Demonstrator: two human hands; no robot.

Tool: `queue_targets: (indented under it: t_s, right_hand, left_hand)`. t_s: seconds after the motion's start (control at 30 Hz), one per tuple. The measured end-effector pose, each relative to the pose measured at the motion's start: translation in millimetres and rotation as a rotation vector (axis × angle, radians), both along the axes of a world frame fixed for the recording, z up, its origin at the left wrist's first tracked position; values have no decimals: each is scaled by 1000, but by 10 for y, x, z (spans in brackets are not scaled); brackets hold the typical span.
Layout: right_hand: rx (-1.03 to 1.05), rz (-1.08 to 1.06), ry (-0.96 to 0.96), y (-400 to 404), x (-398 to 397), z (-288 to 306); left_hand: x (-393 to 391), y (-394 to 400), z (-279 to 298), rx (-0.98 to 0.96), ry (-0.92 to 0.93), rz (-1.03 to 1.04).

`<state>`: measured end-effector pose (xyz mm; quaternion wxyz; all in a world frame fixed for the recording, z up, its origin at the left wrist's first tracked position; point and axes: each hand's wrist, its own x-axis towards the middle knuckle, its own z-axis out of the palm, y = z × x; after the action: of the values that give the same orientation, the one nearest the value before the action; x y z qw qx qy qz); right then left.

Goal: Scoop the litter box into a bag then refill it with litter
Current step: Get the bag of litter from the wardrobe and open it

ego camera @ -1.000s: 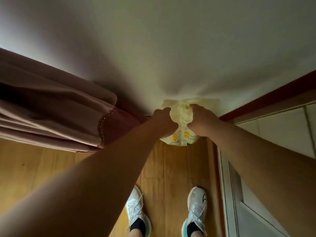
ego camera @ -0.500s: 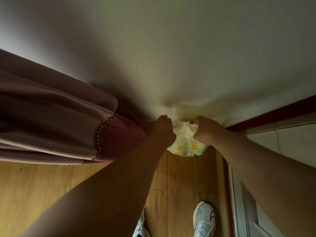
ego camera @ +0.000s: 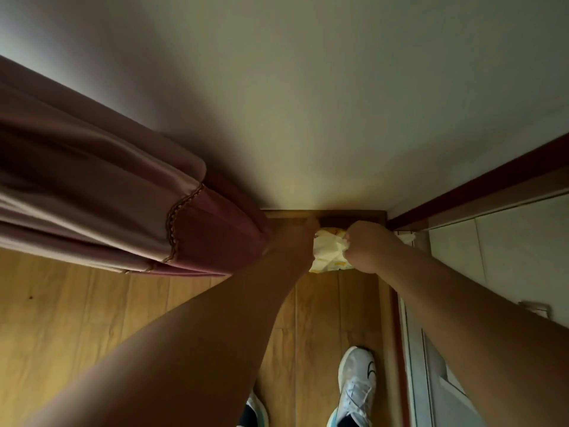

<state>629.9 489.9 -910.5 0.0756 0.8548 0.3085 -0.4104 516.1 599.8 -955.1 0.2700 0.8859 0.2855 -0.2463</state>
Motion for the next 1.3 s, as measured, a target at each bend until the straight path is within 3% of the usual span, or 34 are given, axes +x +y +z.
queue_targets:
  t_s: [0.13, 0.3, 0.5, 0.77, 0.93, 1.13, 1.3]
  right_hand:
    - [12, 17, -9, -46, -85, 284]
    - [233, -61, -58, -103, -35, 1243]
    - [347, -94, -86, -268, -190, 3037]
    - [633, -213, -213, -608, -476, 5682]
    - [806, -208, -270, -746, -620, 7034]
    - [984, -181, -390, -924, -689, 7869]
    - [1027, -120, -420, -1031, -691, 8160]
  left_hand:
    - [-191, -17, 287, -51, -51, 66]
    - [-331, -24, 1256, -30, -288, 263]
    - [-503, -149, 3028, -93, -460, 405]
    - [-771, -266, 5586, 4, -830, 325]
    - [-856, -374, 6841, 61, -1019, 321]
    - [-932, -601, 7637, 51, -1275, 379]
    - [-882, -729, 7900, -16, -1329, 501]
